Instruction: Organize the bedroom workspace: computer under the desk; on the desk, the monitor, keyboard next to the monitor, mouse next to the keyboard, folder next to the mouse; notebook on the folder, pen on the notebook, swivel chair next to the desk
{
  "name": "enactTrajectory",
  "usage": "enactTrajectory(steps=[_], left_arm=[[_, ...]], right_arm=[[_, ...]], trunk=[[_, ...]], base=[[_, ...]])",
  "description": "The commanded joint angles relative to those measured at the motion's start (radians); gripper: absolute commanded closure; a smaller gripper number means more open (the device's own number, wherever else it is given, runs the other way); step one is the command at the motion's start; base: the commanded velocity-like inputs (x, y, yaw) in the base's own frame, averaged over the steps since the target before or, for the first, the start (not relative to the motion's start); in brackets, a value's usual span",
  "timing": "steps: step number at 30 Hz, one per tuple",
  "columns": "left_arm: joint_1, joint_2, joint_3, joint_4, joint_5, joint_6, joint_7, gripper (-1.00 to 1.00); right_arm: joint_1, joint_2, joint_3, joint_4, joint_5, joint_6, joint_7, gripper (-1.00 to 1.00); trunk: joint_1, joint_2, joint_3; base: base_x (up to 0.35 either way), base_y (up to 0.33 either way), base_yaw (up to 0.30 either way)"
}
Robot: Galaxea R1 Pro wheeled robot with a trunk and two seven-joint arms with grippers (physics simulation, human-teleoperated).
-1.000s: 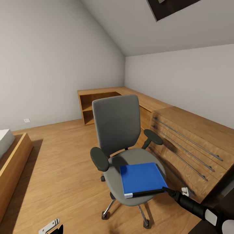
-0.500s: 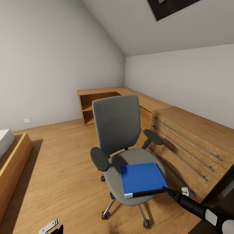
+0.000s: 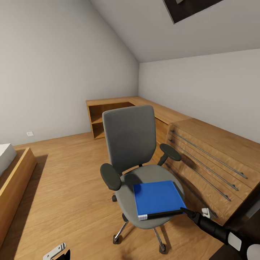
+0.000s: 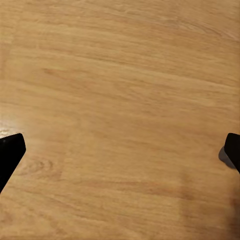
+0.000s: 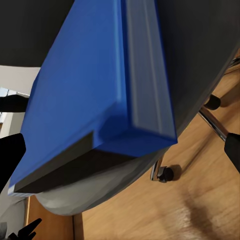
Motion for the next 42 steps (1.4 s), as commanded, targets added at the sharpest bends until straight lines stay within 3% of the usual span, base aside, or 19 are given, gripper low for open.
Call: enactTrajectory(steps=[1, 42], left_arm=[[0.000, 0.000, -0.003, 0.000, 0.010, -0.003, 0.003, -1.00], [0.000, 0.000, -0.003, 0.000, 0.012, -0.003, 0.003, -1.00]], right_arm=[[0.000, 0.000, 0.005, 0.000, -0.011, 0.009, 0.002, -1.00], [0.000, 0.001, 0.005, 0.000, -0.010, 0.007, 0.000, -1.00]], trunk=[[0.000, 0.000, -0.001], [0.000, 0.000, -0.001]], base=[[0.000, 0.000, 0.000], [0.013, 0.010, 0.000]])
